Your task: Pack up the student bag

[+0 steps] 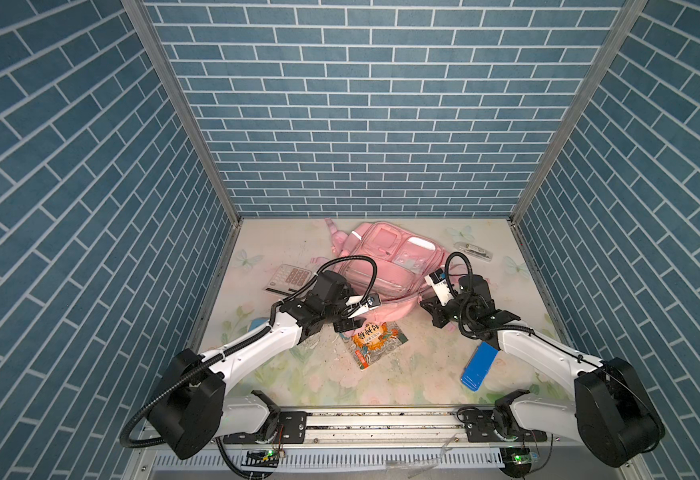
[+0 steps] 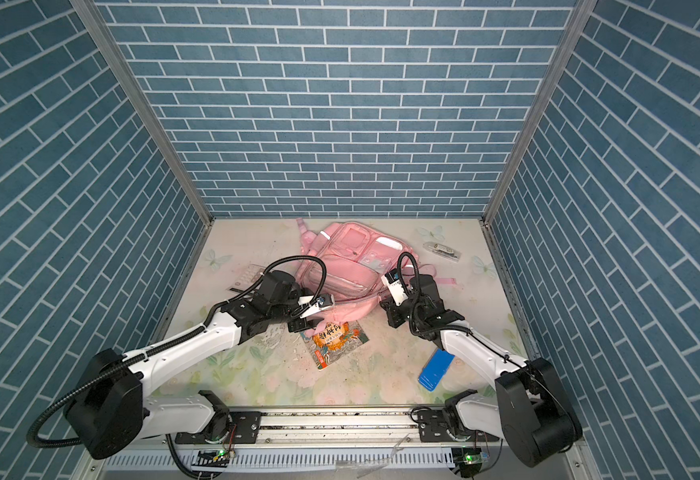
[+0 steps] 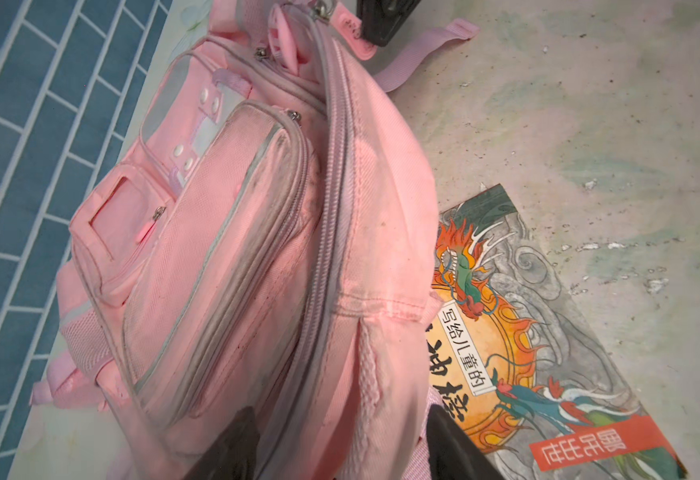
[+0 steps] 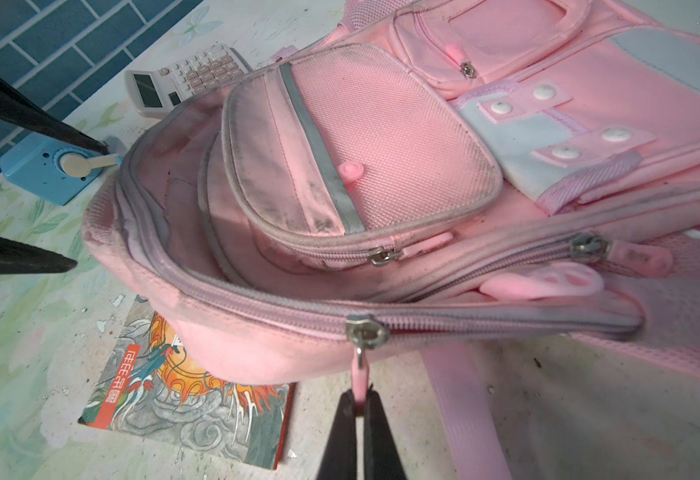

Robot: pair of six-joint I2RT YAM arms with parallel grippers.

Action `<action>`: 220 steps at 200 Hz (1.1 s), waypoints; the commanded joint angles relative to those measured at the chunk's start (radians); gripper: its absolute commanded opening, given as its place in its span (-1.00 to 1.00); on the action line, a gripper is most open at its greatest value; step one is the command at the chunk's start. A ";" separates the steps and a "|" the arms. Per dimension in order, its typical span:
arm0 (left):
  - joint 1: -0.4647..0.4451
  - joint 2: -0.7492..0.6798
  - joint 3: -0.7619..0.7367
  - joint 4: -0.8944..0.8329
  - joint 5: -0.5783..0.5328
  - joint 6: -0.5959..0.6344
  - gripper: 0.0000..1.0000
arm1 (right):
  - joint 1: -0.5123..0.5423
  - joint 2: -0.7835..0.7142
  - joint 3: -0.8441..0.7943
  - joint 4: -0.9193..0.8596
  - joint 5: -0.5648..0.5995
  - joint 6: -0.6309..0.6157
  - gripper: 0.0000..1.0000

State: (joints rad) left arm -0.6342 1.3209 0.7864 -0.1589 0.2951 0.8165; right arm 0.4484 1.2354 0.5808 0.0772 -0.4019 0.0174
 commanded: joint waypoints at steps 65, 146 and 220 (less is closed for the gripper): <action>0.010 0.080 -0.004 0.089 0.040 0.176 0.30 | -0.004 0.024 0.060 -0.007 -0.065 -0.084 -1.00; 0.014 0.190 0.052 0.182 0.007 0.030 -0.03 | -0.002 0.052 0.079 -0.030 -0.072 -0.104 -1.00; 0.013 0.226 0.050 0.197 0.069 -0.052 -0.92 | -0.001 0.058 0.077 -0.018 -0.071 -0.096 -1.00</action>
State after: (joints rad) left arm -0.6258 1.5314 0.8135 0.0147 0.3382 0.7845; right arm 0.4458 1.2896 0.6144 0.0235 -0.4309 -0.0315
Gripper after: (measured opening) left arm 0.139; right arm 0.055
